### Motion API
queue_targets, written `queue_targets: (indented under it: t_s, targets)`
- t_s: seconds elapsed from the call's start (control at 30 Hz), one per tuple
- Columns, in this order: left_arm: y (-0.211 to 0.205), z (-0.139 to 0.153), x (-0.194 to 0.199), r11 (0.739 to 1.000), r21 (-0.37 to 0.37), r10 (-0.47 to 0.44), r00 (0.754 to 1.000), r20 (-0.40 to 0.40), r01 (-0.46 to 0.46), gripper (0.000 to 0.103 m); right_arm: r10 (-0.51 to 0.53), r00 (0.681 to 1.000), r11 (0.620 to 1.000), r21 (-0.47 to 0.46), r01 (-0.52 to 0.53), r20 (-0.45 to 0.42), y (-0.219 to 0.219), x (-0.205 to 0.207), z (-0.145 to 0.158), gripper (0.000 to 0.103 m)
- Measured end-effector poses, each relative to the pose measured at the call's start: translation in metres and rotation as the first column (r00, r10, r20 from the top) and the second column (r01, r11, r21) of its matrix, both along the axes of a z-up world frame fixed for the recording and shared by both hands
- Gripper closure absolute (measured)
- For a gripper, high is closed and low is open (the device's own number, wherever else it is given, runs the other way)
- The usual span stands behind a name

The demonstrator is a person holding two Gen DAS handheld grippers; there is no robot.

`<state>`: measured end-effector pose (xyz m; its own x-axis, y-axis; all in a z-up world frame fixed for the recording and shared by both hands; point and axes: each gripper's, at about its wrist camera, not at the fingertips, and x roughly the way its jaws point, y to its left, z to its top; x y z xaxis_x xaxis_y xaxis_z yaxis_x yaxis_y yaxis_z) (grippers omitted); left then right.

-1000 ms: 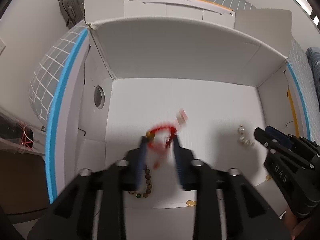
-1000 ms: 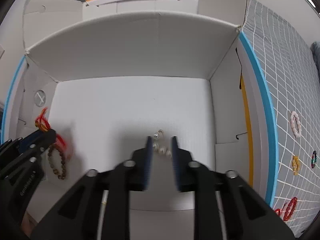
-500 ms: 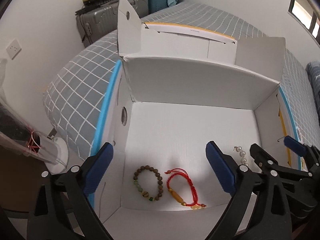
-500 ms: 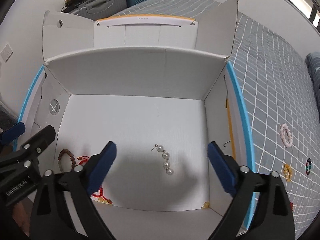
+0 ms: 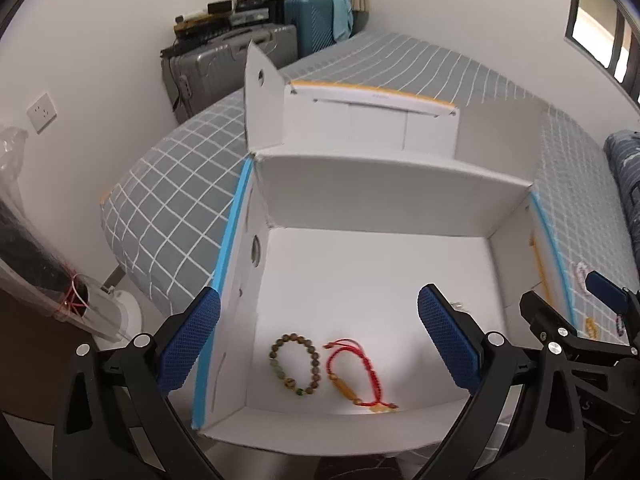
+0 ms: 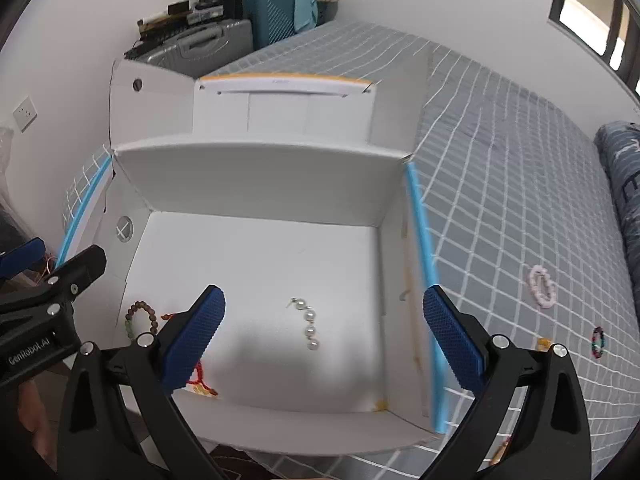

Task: Organize jewelry
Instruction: 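Move both tools back over the bed toward the bracelets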

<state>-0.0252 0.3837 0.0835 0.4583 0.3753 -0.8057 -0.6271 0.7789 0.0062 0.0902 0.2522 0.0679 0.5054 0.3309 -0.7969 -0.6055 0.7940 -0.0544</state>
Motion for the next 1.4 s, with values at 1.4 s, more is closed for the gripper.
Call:
queue_targets:
  t_s: [1.4]
  targets:
    - [-0.383, -0.093, 0.241, 0.819, -0.095, -0.57, 0.821, -0.017, 0.566, 0.006, -0.508, 0.861, 0.861, 0.017, 0.508, -0.031, -0.438, 0.174, -0.077, 0.008]
